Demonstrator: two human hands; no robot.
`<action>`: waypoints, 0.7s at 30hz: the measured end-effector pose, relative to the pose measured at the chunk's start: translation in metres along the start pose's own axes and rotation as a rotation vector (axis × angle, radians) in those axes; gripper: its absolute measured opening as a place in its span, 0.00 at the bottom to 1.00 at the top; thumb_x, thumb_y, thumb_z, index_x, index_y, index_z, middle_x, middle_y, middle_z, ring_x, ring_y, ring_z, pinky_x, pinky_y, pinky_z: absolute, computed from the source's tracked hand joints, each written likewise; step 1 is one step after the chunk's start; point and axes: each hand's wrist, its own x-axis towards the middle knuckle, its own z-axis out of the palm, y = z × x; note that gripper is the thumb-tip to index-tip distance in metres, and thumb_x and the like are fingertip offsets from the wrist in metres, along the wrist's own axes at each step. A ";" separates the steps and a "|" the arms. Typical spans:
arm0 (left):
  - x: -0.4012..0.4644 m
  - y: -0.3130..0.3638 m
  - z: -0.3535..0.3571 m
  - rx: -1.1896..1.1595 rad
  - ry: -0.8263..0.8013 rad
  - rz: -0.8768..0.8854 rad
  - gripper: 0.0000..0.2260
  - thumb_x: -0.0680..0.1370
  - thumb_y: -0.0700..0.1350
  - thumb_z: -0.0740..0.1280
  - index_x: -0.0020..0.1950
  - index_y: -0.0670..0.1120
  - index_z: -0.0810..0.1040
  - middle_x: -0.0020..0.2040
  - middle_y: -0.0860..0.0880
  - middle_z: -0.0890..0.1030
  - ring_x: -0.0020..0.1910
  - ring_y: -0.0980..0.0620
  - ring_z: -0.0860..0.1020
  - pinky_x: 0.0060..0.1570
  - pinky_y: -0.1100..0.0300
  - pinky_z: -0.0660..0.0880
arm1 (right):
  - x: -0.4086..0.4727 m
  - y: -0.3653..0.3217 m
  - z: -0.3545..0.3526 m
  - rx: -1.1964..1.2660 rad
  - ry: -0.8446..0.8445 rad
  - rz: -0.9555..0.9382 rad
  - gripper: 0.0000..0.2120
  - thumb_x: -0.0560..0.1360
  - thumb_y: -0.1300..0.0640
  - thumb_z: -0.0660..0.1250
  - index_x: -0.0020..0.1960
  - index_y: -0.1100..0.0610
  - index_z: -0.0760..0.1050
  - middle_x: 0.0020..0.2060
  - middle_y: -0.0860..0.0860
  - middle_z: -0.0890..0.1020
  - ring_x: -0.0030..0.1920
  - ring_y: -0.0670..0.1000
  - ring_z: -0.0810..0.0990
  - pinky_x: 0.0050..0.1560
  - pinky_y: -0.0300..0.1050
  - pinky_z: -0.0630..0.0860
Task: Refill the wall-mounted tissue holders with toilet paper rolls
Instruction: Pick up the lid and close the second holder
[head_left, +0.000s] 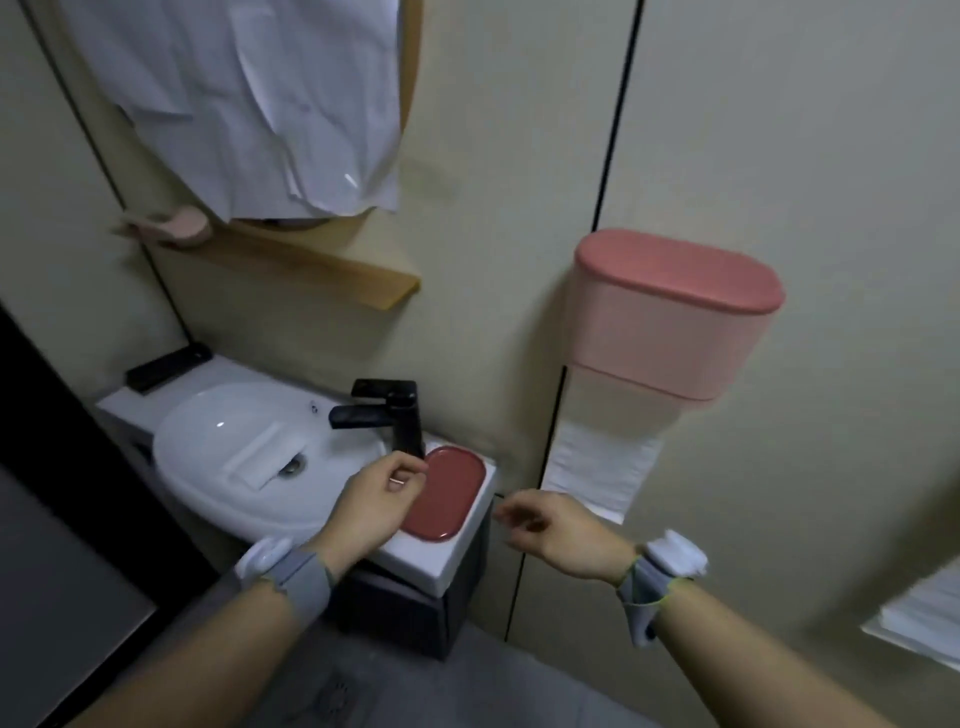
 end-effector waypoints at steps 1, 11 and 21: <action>0.000 -0.013 -0.005 0.007 -0.002 -0.030 0.05 0.78 0.45 0.67 0.47 0.56 0.81 0.45 0.55 0.84 0.45 0.55 0.82 0.49 0.61 0.77 | 0.012 0.000 0.013 -0.025 -0.019 -0.003 0.15 0.76 0.57 0.68 0.62 0.54 0.78 0.56 0.50 0.82 0.54 0.48 0.81 0.58 0.44 0.76; 0.061 -0.104 0.006 0.249 -0.123 -0.045 0.05 0.79 0.43 0.66 0.53 0.46 0.80 0.46 0.52 0.80 0.46 0.54 0.78 0.49 0.61 0.75 | 0.135 0.037 0.110 -0.347 -0.184 -0.008 0.24 0.77 0.53 0.63 0.72 0.50 0.67 0.70 0.50 0.70 0.69 0.55 0.69 0.68 0.45 0.65; 0.107 -0.151 0.043 0.696 -0.562 0.248 0.11 0.76 0.43 0.63 0.54 0.41 0.79 0.56 0.46 0.78 0.58 0.48 0.74 0.56 0.53 0.71 | 0.157 0.060 0.117 -0.624 -0.218 -0.122 0.22 0.76 0.53 0.59 0.70 0.49 0.69 0.74 0.53 0.66 0.75 0.58 0.62 0.74 0.54 0.55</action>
